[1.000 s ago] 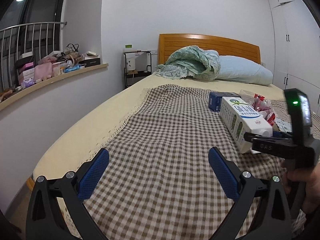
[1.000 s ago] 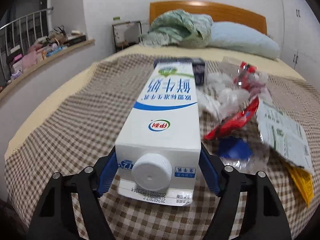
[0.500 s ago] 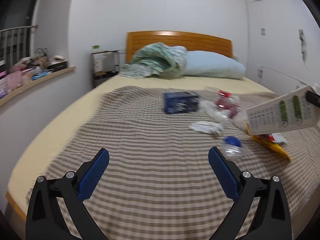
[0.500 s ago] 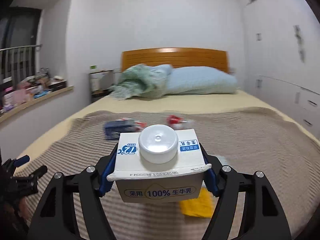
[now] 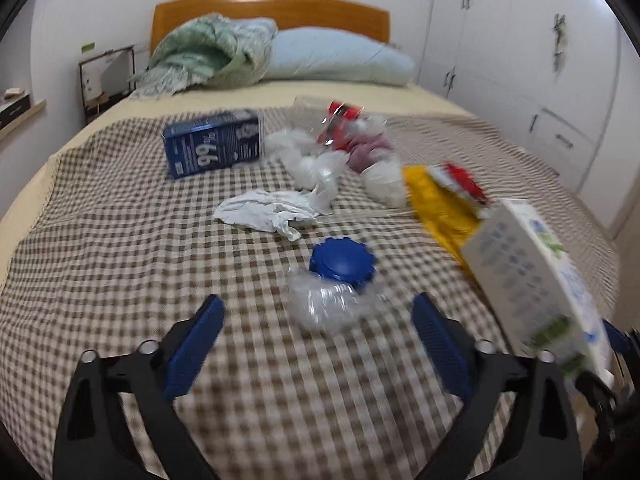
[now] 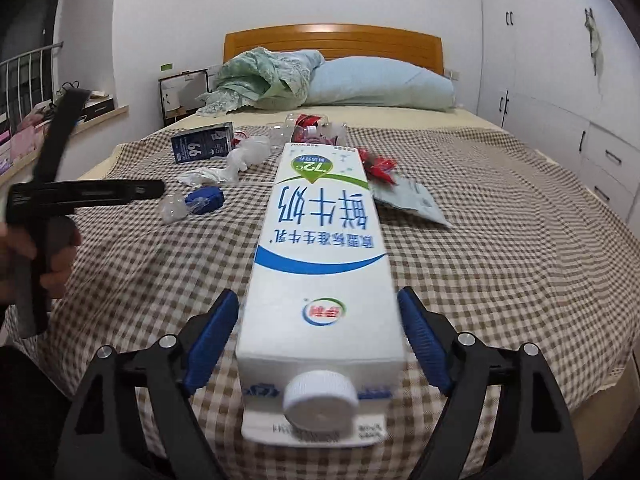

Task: Collect trash
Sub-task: 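Grasp the clear plastic wrap with the left gripper while the right gripper holds the carton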

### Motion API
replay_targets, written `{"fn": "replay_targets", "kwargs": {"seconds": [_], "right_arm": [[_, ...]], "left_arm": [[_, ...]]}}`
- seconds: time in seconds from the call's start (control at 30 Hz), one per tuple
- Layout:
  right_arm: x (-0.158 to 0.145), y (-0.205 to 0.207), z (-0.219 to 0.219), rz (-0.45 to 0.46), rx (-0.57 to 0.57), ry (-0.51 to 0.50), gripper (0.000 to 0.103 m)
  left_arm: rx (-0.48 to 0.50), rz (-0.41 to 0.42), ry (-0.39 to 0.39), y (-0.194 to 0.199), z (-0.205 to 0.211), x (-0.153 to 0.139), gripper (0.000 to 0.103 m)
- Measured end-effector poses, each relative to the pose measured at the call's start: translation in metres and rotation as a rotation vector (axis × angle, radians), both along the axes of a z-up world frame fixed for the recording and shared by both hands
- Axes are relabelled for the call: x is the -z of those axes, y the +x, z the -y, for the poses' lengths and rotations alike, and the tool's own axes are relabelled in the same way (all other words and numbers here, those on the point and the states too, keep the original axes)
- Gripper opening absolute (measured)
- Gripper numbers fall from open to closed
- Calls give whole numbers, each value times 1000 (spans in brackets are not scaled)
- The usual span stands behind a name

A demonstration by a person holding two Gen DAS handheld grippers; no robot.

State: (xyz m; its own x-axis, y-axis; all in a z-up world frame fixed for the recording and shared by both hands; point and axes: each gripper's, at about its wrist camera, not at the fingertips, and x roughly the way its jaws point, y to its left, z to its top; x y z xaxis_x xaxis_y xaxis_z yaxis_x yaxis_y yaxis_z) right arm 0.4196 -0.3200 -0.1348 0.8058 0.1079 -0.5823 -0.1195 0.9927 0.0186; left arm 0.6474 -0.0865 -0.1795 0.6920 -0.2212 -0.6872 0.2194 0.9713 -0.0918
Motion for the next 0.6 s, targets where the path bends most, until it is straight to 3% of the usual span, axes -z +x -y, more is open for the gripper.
{"fn": "replay_targets", "kwargs": {"seconds": [0.07,0.1,0.2,0.23,0.37,0.6], "right_arm": [[4,10,2,-24,5,-2,78],[6,10,3,-35,4,4,73],[6,12,9,-62,5,41,69],[3,11,11,-62,7,47,68],[-14,1,12,-26,9,38,68],[-59,-38,28,90,63,26,68]], "left_arm": [[-6,-16,9,14,6,7,72],[2,-42,36,23,12,13,67],[8,-81,43,21,14,20,50],[-5,-60,51,19,13,19,38],[-28,-56,-11,0,-2,3,37],[-22,99,-25,-77,-7,-78,37]]}}
